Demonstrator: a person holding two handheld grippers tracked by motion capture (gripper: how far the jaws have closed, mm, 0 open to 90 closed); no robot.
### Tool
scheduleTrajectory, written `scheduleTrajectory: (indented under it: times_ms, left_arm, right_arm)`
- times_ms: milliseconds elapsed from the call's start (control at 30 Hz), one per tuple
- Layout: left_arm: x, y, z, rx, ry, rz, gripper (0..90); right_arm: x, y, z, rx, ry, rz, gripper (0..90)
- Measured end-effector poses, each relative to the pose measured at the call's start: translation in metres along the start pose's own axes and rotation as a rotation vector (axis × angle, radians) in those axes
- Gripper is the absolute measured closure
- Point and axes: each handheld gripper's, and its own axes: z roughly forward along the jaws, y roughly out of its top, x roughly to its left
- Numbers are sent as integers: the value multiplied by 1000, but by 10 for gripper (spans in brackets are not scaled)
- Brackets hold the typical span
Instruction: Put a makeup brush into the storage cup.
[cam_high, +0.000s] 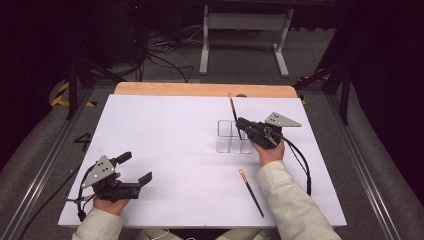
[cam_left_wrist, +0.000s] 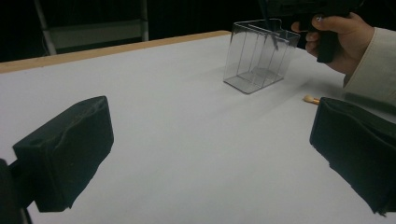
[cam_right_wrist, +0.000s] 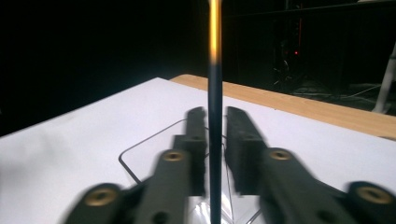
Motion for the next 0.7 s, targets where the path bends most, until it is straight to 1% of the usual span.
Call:
scheduleTrajectory:
  times_ms: [33,100,133,167,200,233,267,300,333,367,533,600,700]
  left_arm:
    - [0,0,0,0,0,-1,4]
    - [0,0,0,2,-2,0,4]
    - [0,0,0,3,-1,5,4]
    - [0,0,0,3,-1,5,4]
    - [0,0,0,1,0,5,4]
    - [0,0,1,-2,-2,-1,4]
    - [0,0,1,-3,-2,-3,4]
    - [0,0,2,-3,-3,-3,4]
    - [0,1,2,2,-7,0,4]
    - [0,1,3,-1,-4,2,4]
    - [2,3,4,-9,-7,0,3]
    - [2,4,6,-11,-9,-1,3]
    - [2,5,8,-3,-17,4,4]
  right_arm:
    - [-1,0,0,-7,-3,12,679]
    - [-1,2,-3,-20,-1,26,617]
    - [-1,3,-5,-28,0,28,570]
    - [-1,3,-5,-28,0,28,570]
    - [-1,5,-7,-39,-3,37,525]
    - [-1,7,-10,-51,0,43,499]
    - [0,11,-15,-71,11,41,434]
    - [0,11,-15,-71,11,41,434]
    - [1,12,-16,-76,11,38,411]
    - [4,15,-20,-82,14,29,354]
    - [9,24,-31,-77,3,12,189]
    - [11,27,-36,-76,4,17,153]
    - [16,32,-46,-81,-1,-4,108]
